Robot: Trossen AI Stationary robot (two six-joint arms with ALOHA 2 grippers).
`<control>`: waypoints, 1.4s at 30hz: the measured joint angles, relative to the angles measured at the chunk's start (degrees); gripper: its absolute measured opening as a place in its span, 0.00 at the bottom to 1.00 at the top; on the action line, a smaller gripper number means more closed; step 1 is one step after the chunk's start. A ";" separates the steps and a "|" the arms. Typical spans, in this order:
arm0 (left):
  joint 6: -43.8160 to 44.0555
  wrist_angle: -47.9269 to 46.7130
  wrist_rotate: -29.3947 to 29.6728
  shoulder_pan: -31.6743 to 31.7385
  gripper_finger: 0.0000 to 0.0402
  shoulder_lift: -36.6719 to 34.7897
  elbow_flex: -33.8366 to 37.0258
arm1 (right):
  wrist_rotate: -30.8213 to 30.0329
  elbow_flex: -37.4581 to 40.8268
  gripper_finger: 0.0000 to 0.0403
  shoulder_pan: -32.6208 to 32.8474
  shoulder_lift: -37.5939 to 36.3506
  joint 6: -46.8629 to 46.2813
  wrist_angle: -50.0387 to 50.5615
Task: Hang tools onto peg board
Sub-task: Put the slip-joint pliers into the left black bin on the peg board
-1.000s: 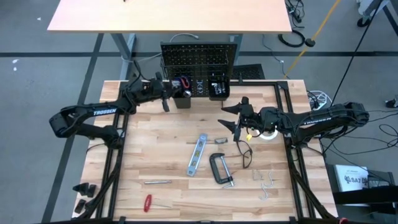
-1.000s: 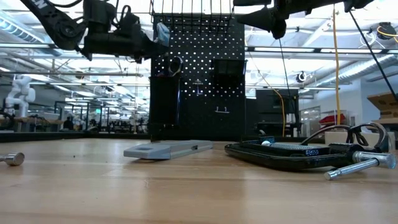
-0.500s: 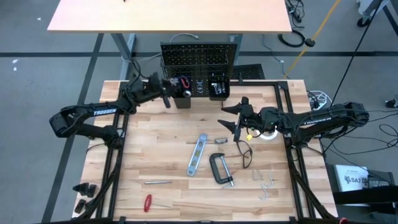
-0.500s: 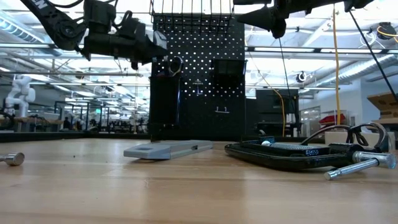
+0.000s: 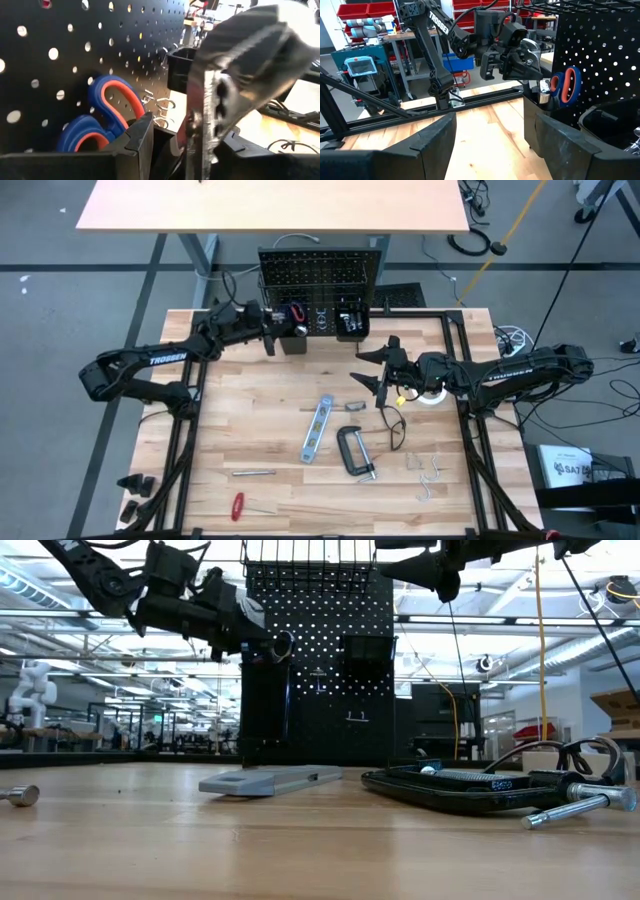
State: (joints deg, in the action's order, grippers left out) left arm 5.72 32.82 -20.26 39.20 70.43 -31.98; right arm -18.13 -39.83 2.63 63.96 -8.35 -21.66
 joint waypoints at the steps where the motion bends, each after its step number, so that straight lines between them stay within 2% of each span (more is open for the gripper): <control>1: 0.00 -0.50 0.02 0.00 0.33 -0.10 -0.30 | 0.00 0.00 0.64 0.00 0.00 -0.01 0.01; 8: -0.73 -15.42 2.60 0.64 0.33 -3.76 -4.68 | 0.00 0.00 0.64 0.00 0.00 0.00 0.07; 11: -4.93 -21.03 4.83 0.63 0.33 -6.09 -6.67 | 0.00 0.00 0.64 0.00 0.02 0.01 0.09; 18: -11.71 -21.82 4.65 0.68 0.31 -10.22 -7.00 | 0.00 0.00 0.64 0.00 0.02 0.24 0.07; 21: -13.27 -21.81 3.74 0.70 0.22 -10.54 -7.00 | 0.00 0.00 0.64 0.00 0.02 0.21 0.07; 24: -14.03 -21.90 3.09 0.68 0.08 -10.54 -7.02 | 0.06 0.00 0.64 -0.02 0.02 0.19 0.08; 26: -14.87 -22.26 2.25 0.57 0.04 -10.54 -7.02 | 0.10 0.00 0.64 0.00 0.02 0.17 0.07; 33: -18.42 -22.27 -0.11 2.32 0.02 -10.56 -7.12 | 0.20 0.00 0.64 0.04 0.02 -0.01 0.07; 37: -18.78 -24.69 -2.95 4.25 0.02 -10.52 -10.37 | 0.22 0.00 0.64 0.07 0.02 -0.03 0.10; 42: -20.19 -33.81 -7.75 5.75 0.02 -10.58 -16.47 | 0.22 0.00 0.64 0.07 0.02 -0.01 0.09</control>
State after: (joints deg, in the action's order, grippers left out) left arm -14.48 -0.99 -28.01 44.95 59.86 -48.45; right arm -17.91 -39.83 2.70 63.99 -8.36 -21.56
